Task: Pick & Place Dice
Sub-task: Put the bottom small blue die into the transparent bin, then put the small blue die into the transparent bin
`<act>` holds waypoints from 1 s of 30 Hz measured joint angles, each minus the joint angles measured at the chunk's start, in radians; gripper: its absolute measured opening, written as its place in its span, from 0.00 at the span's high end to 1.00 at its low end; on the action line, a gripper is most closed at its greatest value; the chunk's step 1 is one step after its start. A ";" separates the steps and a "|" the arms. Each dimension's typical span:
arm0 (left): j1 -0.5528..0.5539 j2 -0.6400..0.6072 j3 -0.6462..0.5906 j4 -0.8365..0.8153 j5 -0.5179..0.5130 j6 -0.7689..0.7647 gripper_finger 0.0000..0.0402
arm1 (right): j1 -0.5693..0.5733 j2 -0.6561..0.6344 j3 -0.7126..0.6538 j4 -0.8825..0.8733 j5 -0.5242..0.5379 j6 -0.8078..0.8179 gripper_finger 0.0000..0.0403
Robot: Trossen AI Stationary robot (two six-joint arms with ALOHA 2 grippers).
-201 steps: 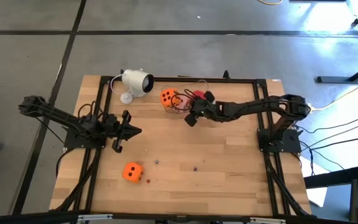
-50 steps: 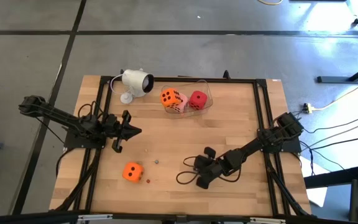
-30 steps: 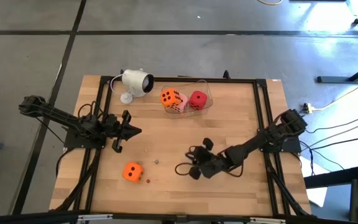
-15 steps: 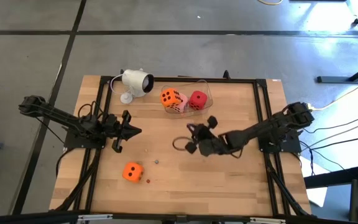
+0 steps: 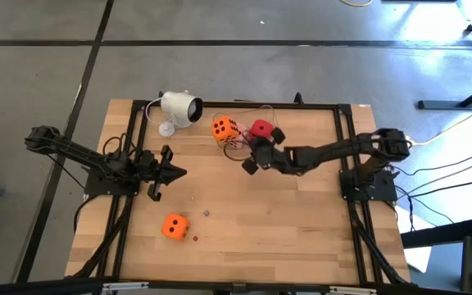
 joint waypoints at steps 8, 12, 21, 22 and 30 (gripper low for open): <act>0.000 0.000 0.000 0.000 0.000 0.000 0.98 | -0.121 0.003 0.000 -0.001 -0.133 -0.048 0.87; 0.000 0.000 0.000 0.000 0.000 0.000 0.98 | -0.172 0.016 0.000 0.003 -0.195 -0.048 0.87; 0.000 0.000 0.000 0.000 0.000 0.000 0.98 | -0.208 0.036 0.000 0.002 -0.273 -0.029 0.81; 0.000 0.000 0.000 0.000 0.000 0.000 0.98 | -0.208 0.036 0.000 0.001 -0.273 -0.025 0.79; 0.000 0.000 0.000 0.000 0.000 0.000 0.98 | -0.208 0.036 0.000 0.001 -0.274 -0.003 0.69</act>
